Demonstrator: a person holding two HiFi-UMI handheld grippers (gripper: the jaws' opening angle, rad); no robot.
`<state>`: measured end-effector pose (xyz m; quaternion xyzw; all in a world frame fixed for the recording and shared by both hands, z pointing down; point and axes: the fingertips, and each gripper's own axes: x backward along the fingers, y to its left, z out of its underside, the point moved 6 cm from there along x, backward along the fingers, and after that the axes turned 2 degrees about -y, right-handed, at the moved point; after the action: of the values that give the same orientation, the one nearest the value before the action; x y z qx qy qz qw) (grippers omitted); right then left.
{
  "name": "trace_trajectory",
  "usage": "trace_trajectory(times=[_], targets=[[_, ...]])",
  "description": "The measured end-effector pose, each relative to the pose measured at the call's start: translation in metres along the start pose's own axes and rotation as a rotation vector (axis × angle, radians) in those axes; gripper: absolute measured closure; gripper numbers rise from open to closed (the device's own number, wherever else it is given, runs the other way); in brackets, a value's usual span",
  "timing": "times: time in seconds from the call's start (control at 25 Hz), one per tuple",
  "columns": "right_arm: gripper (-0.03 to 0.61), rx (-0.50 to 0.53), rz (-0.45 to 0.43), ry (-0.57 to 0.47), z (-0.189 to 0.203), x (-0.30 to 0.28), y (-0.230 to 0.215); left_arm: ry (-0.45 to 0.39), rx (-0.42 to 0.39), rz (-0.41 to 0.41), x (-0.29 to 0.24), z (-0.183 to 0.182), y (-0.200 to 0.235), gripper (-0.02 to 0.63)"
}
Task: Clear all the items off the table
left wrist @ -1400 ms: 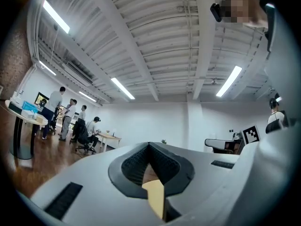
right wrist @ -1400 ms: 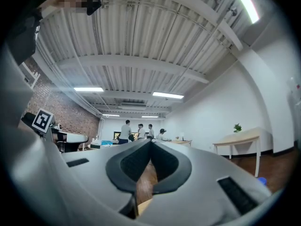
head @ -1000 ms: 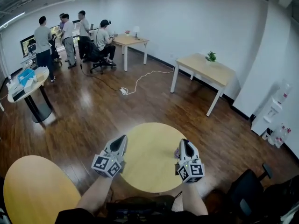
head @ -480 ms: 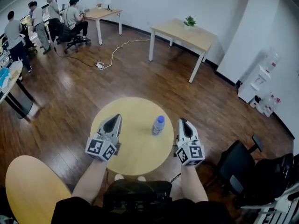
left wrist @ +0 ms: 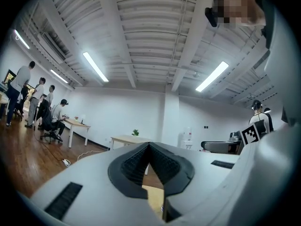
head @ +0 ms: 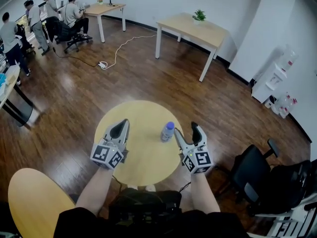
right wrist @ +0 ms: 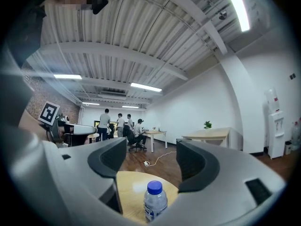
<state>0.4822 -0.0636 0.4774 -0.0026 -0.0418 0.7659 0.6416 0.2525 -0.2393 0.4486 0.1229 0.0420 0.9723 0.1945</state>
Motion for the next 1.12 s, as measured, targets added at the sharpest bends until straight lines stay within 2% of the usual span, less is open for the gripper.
trace_trajectory(times=[0.16, 0.52, 0.76, 0.8, 0.84, 1.12], targets=[[0.236, -0.042, -0.002, 0.026, 0.020, -0.005, 0.003, 0.055, -0.004, 0.004, 0.003, 0.013, 0.008, 0.614], [0.235, -0.033, -0.007, 0.222, 0.100, -0.024, 0.001, 0.192, 0.044, -0.019, 0.009, 0.076, 0.035, 0.614], [0.232, -0.036, 0.010, 0.289, 0.139, -0.043, -0.007, 0.234, 0.079, -0.040, 0.004, 0.107, 0.057, 0.614], [0.152, -0.041, 0.009, 0.295, 0.143, -0.046, -0.007, 0.237, 0.085, -0.046, 0.003, 0.112, 0.061, 0.614], [0.141, -0.048, 0.008, 0.300, 0.147, -0.049, -0.007, 0.240, 0.091, -0.052, 0.002, 0.116, 0.065, 0.614], [0.140, -0.076, -0.003, 0.351, 0.177, -0.062, -0.002, 0.280, 0.130, -0.096, 0.004, 0.144, 0.084, 0.614]])
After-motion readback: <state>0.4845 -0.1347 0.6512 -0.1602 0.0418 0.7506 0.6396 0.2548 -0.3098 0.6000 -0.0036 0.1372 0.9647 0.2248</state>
